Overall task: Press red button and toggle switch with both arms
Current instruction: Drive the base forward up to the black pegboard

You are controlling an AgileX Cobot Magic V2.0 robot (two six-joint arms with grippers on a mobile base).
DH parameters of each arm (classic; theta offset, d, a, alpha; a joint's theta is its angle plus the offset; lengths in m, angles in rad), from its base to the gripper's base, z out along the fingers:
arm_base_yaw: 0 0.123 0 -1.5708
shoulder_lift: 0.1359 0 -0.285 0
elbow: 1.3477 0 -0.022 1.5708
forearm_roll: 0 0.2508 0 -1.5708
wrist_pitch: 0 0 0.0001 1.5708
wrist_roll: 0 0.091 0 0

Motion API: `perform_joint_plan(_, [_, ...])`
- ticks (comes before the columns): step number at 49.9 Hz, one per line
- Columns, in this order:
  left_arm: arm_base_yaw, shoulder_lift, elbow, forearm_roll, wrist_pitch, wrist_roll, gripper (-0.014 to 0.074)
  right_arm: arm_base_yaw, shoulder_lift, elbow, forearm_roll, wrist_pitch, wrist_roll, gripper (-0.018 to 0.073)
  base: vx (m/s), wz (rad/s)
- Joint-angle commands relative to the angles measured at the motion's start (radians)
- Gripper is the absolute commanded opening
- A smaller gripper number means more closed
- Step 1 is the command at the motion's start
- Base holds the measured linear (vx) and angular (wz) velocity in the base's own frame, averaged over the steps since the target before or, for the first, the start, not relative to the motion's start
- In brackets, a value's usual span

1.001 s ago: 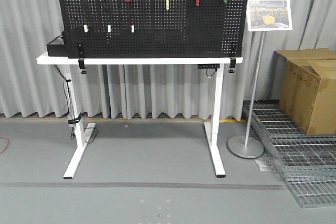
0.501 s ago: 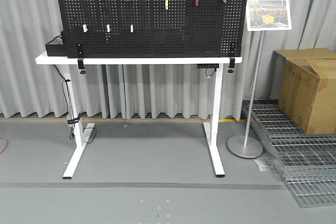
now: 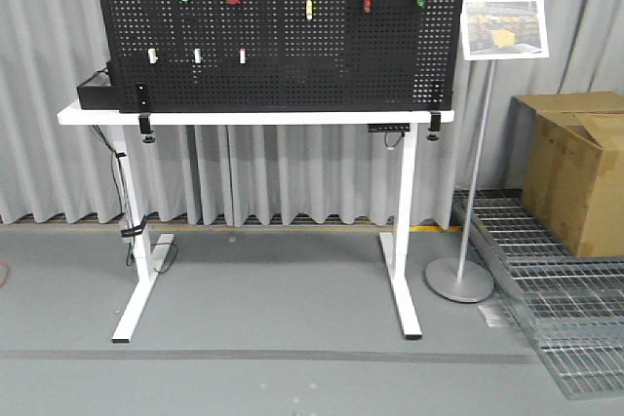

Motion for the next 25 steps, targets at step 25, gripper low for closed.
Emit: perform_joint_plan(25, [0.002,-0.003,0.028,-0.008,-0.08,-0.004,0.0002,-0.004,0.006,0.01,-0.007,-0.08,-0.005,0.0,0.24,-0.01])
